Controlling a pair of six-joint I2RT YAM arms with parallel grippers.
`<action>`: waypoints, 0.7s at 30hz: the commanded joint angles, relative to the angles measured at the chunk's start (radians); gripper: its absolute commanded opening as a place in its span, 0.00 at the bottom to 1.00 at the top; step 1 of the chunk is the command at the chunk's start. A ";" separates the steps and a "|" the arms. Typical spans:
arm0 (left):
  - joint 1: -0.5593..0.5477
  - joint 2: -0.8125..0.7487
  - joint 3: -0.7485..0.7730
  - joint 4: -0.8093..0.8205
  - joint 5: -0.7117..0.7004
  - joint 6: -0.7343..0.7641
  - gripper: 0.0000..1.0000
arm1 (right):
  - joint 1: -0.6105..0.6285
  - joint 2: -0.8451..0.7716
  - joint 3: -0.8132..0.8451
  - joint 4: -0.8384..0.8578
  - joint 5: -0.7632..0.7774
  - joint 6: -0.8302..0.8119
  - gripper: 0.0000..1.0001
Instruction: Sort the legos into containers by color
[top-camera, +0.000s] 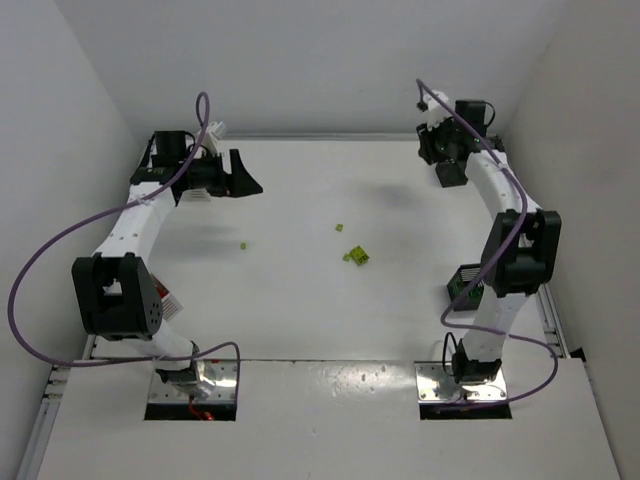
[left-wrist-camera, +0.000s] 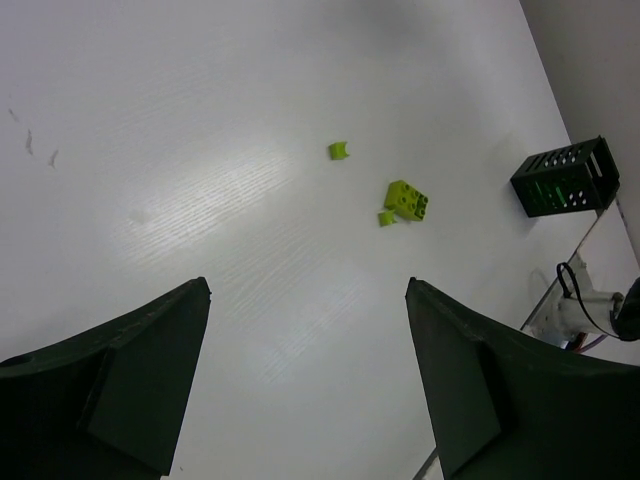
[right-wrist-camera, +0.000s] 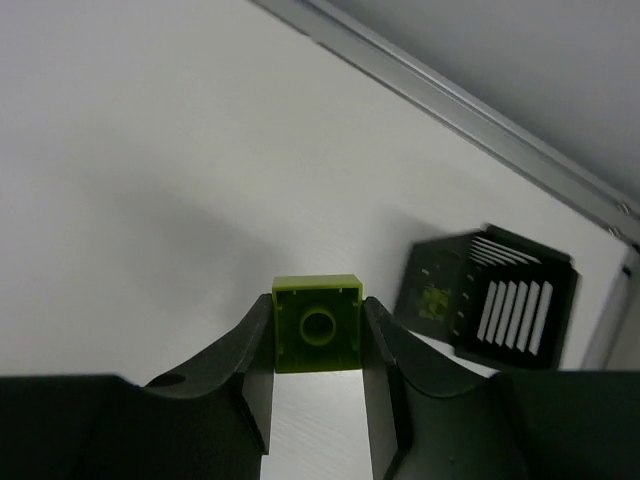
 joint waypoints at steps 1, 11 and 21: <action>-0.010 0.037 0.044 0.045 -0.003 -0.015 0.85 | -0.045 0.094 0.128 0.037 0.194 0.224 0.01; -0.010 0.068 0.076 0.045 0.008 -0.035 0.85 | -0.147 0.354 0.478 -0.121 0.237 0.363 0.00; -0.010 0.077 0.085 0.045 -0.003 -0.035 0.87 | -0.166 0.375 0.469 -0.110 0.293 0.356 0.40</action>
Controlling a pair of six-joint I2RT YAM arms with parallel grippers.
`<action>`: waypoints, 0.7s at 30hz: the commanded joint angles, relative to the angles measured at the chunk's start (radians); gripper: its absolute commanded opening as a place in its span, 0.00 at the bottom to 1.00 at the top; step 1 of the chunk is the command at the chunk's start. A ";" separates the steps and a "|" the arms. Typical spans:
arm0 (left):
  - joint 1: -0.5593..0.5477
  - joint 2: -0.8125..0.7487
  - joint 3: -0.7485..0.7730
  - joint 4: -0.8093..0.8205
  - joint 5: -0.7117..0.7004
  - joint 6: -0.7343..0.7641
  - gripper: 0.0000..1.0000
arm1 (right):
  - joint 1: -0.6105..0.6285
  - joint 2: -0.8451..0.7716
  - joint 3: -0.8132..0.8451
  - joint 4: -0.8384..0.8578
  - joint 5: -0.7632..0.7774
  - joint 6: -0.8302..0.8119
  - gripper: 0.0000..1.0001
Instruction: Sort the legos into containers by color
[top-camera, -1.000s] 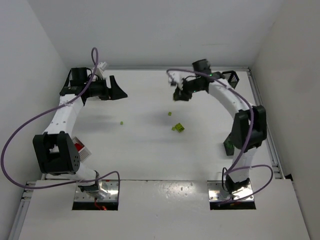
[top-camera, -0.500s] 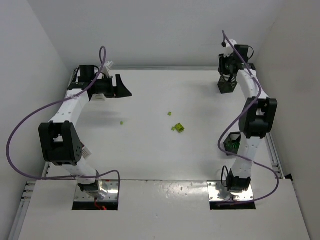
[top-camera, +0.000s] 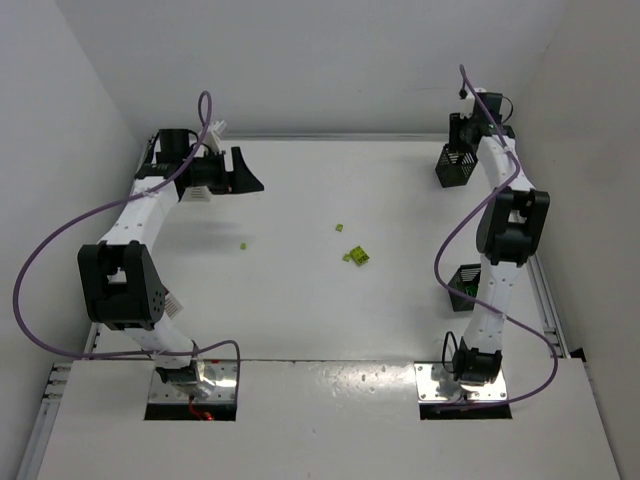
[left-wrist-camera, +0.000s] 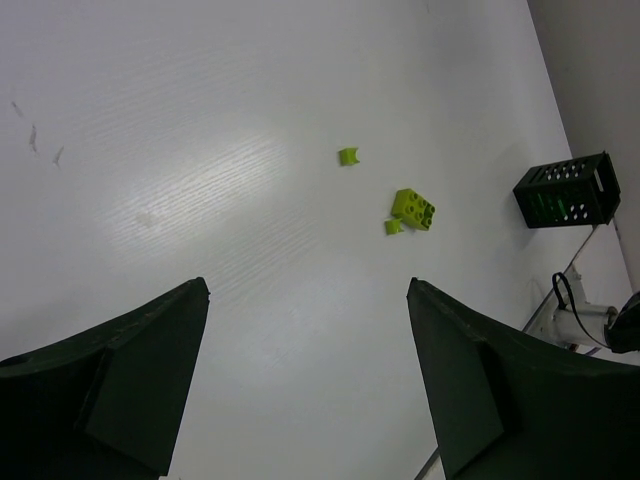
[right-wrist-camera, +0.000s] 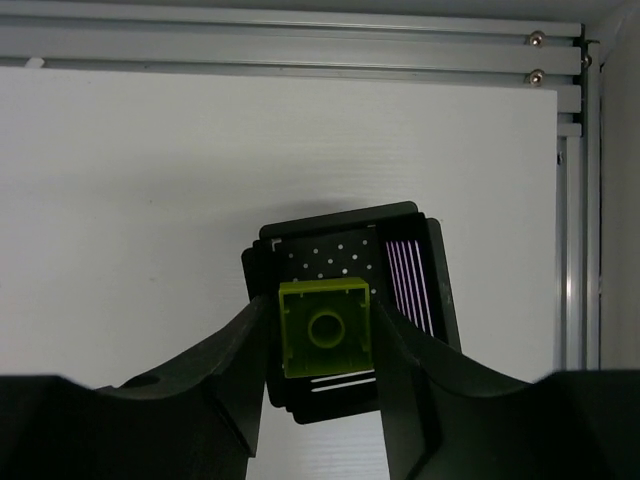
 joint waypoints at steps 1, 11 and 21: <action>-0.008 -0.005 0.050 0.031 0.008 -0.001 0.87 | -0.005 -0.010 0.053 0.006 0.013 0.012 0.46; -0.008 0.014 0.060 0.031 0.008 0.008 0.87 | 0.126 -0.188 -0.033 -0.274 -0.528 -0.201 0.59; -0.008 0.023 0.040 0.031 -0.013 0.019 0.87 | 0.424 -0.241 -0.477 -0.486 -0.514 -0.312 0.65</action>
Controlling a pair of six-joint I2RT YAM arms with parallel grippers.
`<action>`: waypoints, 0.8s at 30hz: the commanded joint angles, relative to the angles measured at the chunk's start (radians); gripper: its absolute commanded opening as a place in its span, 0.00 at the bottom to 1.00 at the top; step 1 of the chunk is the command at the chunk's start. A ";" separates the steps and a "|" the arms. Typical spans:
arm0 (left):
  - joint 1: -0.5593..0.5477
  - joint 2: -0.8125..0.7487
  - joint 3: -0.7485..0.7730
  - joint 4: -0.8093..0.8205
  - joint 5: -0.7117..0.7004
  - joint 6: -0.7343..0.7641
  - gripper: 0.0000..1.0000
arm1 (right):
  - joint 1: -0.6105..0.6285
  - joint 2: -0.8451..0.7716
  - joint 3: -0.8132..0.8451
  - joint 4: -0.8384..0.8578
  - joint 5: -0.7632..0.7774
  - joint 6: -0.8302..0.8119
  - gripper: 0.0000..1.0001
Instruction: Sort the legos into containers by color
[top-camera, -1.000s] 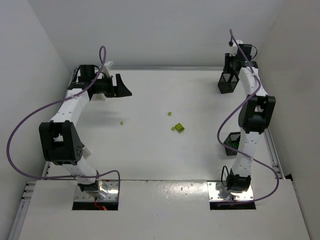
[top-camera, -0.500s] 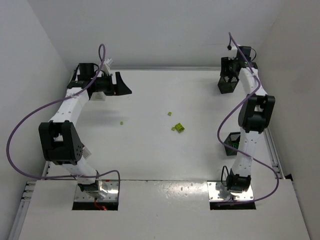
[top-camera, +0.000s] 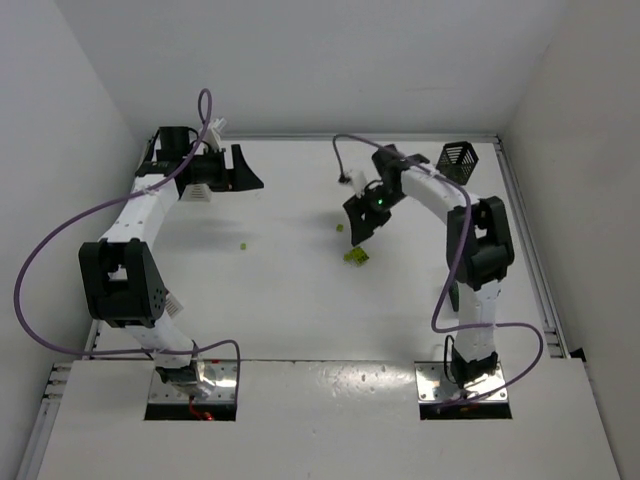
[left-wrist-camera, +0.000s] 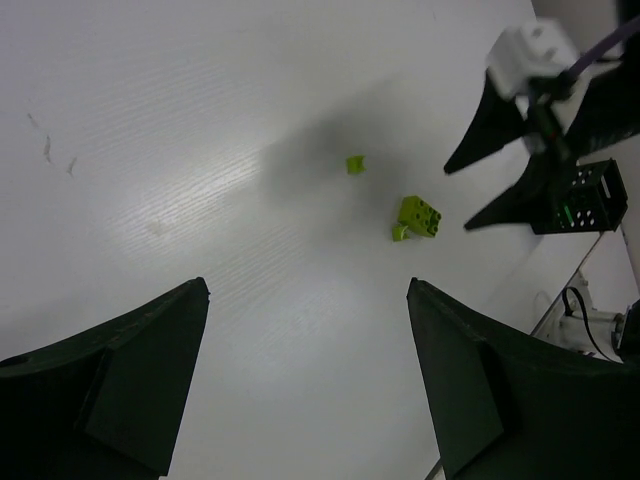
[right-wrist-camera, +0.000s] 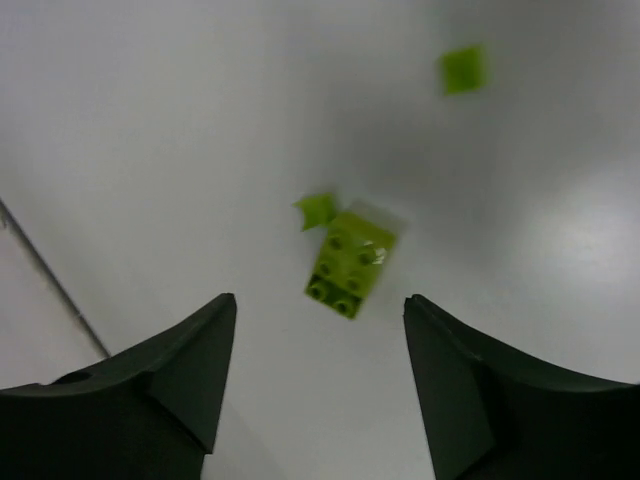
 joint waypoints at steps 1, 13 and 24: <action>-0.008 0.005 0.005 0.030 -0.004 0.018 0.87 | 0.013 -0.039 -0.118 -0.017 0.037 0.048 0.70; -0.008 -0.033 -0.033 0.012 -0.022 0.036 0.87 | 0.106 -0.039 -0.164 0.129 0.249 0.255 0.76; 0.010 -0.070 -0.065 0.012 -0.022 0.045 0.87 | 0.163 0.012 -0.174 0.161 0.353 0.278 0.70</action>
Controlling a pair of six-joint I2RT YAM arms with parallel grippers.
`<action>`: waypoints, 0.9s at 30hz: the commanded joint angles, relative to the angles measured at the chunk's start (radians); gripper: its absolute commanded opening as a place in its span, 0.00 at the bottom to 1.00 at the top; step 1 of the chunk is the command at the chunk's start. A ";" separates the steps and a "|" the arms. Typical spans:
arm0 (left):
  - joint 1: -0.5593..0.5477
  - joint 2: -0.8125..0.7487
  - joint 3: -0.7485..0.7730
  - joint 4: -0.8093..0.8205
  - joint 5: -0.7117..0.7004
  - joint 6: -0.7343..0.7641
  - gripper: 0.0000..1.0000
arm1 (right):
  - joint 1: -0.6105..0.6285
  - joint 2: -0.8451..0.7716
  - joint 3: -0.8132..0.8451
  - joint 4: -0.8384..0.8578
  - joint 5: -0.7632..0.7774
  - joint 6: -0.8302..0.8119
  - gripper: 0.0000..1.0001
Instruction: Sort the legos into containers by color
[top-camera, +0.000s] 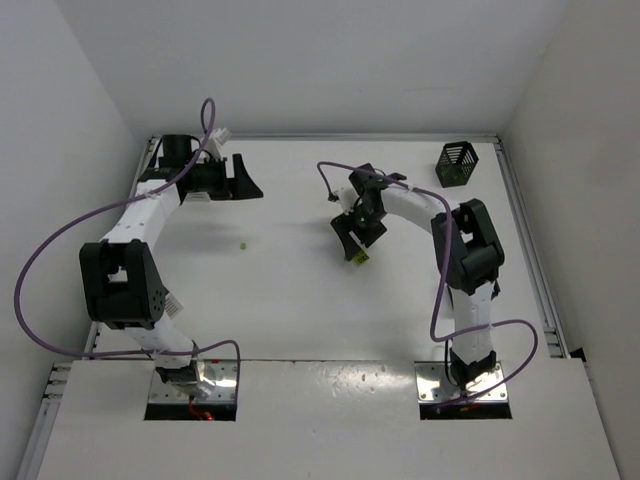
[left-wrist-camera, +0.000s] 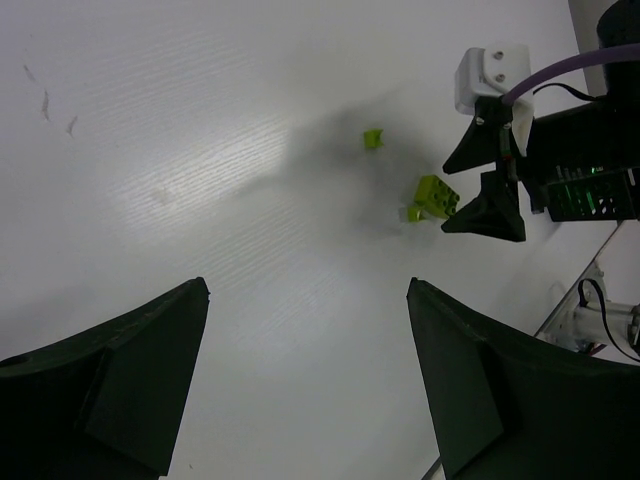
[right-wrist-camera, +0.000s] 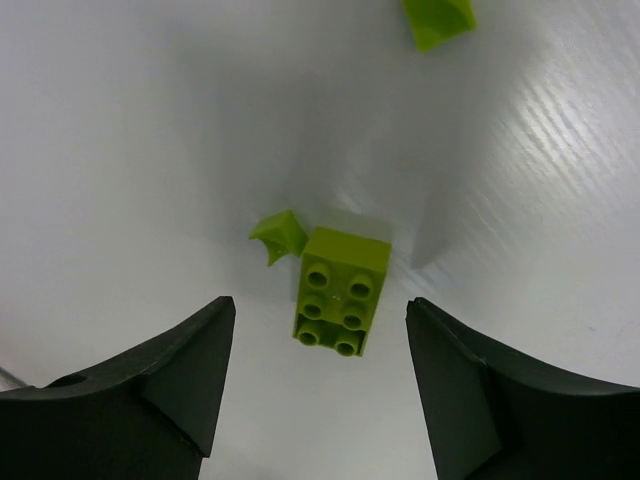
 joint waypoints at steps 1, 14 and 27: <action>0.018 -0.061 -0.012 0.018 0.006 0.019 0.87 | 0.003 0.011 0.009 0.034 0.093 0.041 0.69; 0.018 -0.052 -0.012 0.018 0.006 0.010 0.87 | 0.003 0.031 -0.054 0.076 0.228 0.004 0.54; 0.018 -0.023 0.037 0.007 -0.005 0.019 0.93 | -0.064 -0.152 -0.026 0.166 0.239 -0.097 0.15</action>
